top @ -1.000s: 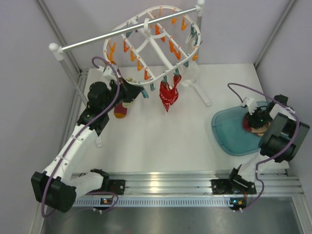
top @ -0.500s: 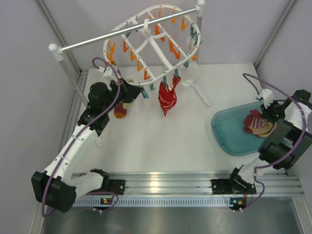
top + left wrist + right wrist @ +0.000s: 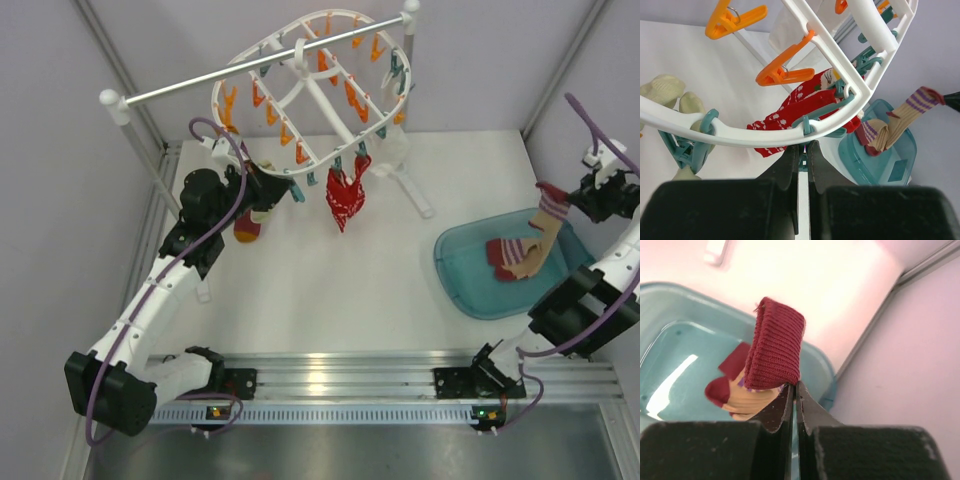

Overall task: Clip the socks to the hanger
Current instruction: Pick up the sock from the bin.

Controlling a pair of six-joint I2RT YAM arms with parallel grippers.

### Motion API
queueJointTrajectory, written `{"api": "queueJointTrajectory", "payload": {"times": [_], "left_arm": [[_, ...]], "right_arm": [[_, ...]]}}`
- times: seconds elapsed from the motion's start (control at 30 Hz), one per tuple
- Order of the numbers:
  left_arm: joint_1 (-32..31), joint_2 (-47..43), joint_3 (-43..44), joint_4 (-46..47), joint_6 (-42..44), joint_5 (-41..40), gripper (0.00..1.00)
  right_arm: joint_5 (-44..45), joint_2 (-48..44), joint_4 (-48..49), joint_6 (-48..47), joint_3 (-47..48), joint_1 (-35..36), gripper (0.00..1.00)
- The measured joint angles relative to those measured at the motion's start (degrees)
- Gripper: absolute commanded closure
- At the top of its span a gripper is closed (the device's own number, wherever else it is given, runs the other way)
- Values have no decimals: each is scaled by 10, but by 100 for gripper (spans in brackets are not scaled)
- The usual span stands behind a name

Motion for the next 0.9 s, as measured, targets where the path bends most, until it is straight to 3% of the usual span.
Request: {"api": "queueJointTrajectory", "payload": {"times": [0.13,0.4,0.53,0.63,0.73,0.9], "left_arm": [[0,0,0,0,0,0,100],[0,0,0,-1,0,0,100],[0,0,0,0,0,0,100],[0,0,0,-1,0,0,100],[0,0,0,0,0,2,100],[0,0,0,0,-1,4,100]], "right_arm": [[-71,-10,-19,13,75,-30,100],[-178,-46,-42,57,110,-40,100],[-219,-68,-44,85,109,-17,100],[-235,-101,-40,134,87,38,100],[-241,-167,34,233,17,113,100],[-229,-288,258,467,-133,223,100]]}}
